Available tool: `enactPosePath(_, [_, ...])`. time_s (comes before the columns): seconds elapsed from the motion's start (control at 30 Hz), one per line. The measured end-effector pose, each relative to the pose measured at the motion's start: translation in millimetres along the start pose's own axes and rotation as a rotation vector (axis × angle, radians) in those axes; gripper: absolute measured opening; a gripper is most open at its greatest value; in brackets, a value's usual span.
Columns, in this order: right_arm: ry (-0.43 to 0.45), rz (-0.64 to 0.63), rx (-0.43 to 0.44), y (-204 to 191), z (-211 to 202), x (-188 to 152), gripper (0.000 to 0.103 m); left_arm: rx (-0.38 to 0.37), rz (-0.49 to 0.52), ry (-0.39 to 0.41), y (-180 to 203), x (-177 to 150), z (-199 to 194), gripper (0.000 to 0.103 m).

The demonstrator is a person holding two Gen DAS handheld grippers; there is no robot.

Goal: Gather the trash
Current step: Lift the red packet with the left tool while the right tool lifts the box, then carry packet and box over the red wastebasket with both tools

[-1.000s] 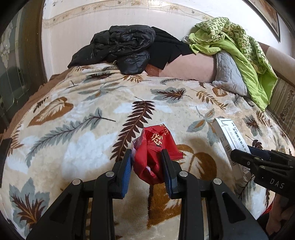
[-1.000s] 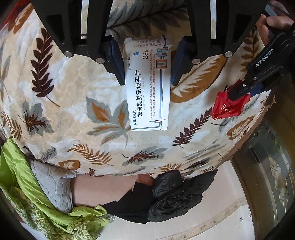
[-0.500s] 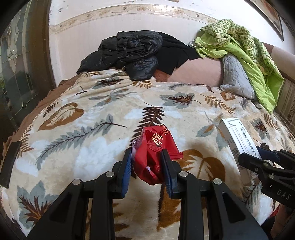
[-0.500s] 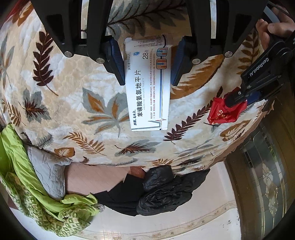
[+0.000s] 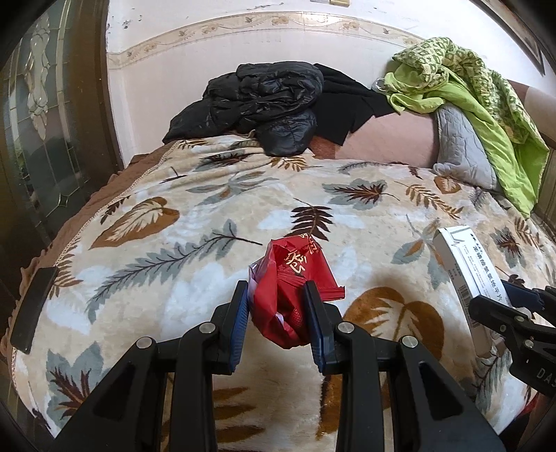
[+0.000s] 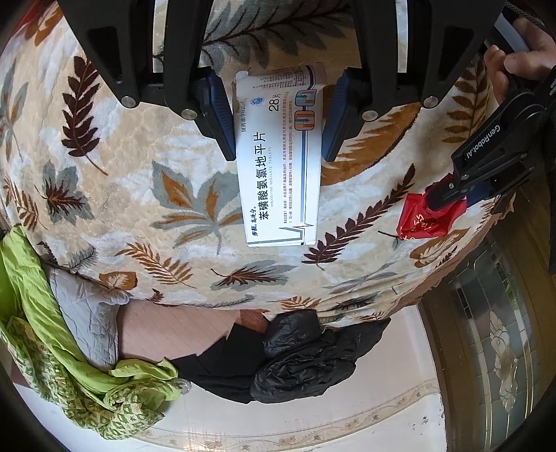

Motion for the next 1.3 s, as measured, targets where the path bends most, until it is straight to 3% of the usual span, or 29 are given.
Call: enactPosePath(1.3, [0.009, 0.036, 0.019, 2, -12, -4, 0.053, -0.027, 0.027, -0.007, 9, -2, 1, 0.03])
Point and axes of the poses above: each gripper's, at about its wrist camera, not at the fingertips, and z roughly the way its jaws point, y to its right, x to its top, the point moved 9 cm from there along z, roughly the way its jaws point, and after that the axes turned 5 degrees about -y, right-handed, at the moved point
